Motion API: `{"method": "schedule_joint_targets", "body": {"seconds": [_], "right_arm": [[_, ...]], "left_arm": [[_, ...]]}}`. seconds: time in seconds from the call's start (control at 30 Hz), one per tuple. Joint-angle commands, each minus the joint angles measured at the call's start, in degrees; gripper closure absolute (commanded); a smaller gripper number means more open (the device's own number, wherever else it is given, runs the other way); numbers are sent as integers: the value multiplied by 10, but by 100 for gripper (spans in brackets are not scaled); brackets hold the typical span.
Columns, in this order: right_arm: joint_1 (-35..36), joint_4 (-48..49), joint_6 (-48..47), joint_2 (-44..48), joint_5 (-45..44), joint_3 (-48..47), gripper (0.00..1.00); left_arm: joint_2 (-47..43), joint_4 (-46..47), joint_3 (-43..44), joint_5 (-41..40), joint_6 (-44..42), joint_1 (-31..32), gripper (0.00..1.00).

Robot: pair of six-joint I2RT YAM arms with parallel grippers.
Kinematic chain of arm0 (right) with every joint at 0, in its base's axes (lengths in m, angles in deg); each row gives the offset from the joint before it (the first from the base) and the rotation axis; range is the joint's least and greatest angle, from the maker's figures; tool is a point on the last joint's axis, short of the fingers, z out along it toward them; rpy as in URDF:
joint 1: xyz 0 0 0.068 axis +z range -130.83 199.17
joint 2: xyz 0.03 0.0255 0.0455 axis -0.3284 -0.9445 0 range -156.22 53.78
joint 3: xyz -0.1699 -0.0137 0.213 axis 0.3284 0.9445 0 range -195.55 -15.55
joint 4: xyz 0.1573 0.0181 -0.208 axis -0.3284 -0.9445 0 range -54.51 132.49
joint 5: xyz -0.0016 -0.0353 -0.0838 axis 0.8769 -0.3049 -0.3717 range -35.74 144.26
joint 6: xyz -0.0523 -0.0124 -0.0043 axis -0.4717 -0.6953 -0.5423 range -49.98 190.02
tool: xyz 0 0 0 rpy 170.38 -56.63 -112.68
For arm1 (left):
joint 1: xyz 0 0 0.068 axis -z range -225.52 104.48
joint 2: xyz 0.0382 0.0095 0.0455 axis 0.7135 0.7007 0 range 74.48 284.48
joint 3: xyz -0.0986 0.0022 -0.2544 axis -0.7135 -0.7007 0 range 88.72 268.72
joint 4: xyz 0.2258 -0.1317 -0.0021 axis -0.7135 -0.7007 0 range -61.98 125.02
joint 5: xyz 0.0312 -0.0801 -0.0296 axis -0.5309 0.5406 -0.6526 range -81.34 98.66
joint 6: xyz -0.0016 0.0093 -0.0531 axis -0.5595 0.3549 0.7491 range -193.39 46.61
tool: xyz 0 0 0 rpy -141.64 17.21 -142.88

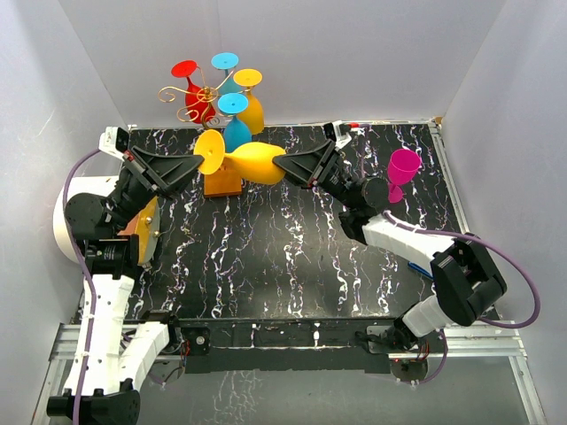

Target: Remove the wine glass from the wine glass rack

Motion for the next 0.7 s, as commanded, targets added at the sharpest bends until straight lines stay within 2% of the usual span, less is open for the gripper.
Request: {"method": "schedule_joint_targets", "body": {"seconds": [0.0, 0.07, 0.13, 0.17, 0.23, 0.3, 0.37, 0.43, 0.53, 0.67], "right_arm": [[7, 76, 42, 35, -20, 14, 88], [8, 75, 45, 47, -27, 26, 95], [6, 65, 45, 62, -30, 44, 97], [4, 54, 42, 70, -30, 52, 97], [-5, 18, 30, 92, -30, 71, 98], [-20, -56, 11, 122, -32, 90, 100], [-37, -173, -24, 162, -42, 103, 100], [-52, -318, -93, 211, -69, 104, 100], [-55, -569, -187, 260, -172, 84, 100], [-55, -771, -261, 273, -290, 49, 100]], "left_arm": [[-7, -149, -16, 7, -108, 1, 80], [-14, -201, -23, -6, -140, 2, 64], [-19, -244, -33, -20, -165, 2, 41], [-19, -261, -38, -24, -177, 2, 33], [-17, -295, -41, -26, -209, 1, 22], [-14, -368, -27, -44, -261, 2, 17], [-12, -435, -8, -66, -314, 2, 13], [-13, -485, 6, -85, -355, 2, 2], [-13, -541, 18, -109, -393, 2, 1], [-15, -581, 16, -133, -418, 2, 1]]}}
